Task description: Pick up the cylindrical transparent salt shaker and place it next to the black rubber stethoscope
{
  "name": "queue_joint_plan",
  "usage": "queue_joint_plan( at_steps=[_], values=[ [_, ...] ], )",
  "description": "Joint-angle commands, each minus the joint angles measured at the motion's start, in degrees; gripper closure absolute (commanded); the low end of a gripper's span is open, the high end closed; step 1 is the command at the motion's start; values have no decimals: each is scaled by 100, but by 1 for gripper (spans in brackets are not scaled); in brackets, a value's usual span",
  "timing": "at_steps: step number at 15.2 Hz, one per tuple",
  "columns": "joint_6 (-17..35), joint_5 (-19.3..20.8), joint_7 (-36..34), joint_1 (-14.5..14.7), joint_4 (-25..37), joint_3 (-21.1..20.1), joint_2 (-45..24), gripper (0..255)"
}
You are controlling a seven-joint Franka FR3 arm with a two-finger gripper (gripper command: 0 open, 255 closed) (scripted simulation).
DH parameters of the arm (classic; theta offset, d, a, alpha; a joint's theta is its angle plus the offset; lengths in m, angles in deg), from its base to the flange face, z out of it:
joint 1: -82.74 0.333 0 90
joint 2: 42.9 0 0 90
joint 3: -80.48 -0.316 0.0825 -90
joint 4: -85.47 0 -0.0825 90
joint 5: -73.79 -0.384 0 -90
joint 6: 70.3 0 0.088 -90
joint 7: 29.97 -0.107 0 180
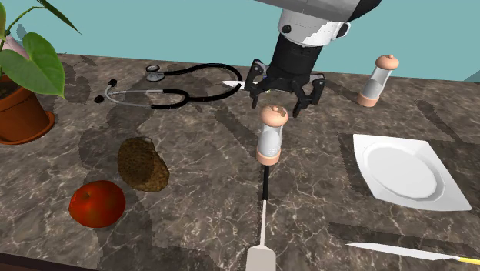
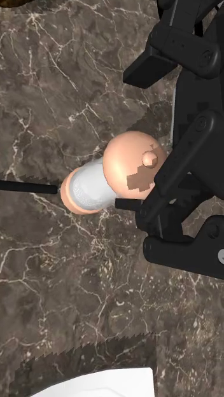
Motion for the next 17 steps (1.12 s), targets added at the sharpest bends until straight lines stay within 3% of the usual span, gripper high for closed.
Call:
queue_joint_plan(
  at_steps=[1, 8, 16, 17],
  values=[
    [79, -47, 98, -34, 102, 85, -199, 0],
    [584, -75, 114, -14, -374, 57, -226, 0],
    [583, -75, 114, -14, -373, 58, -226, 0],
    [583, -75, 114, -14, -373, 58, -226, 255]
  ],
)
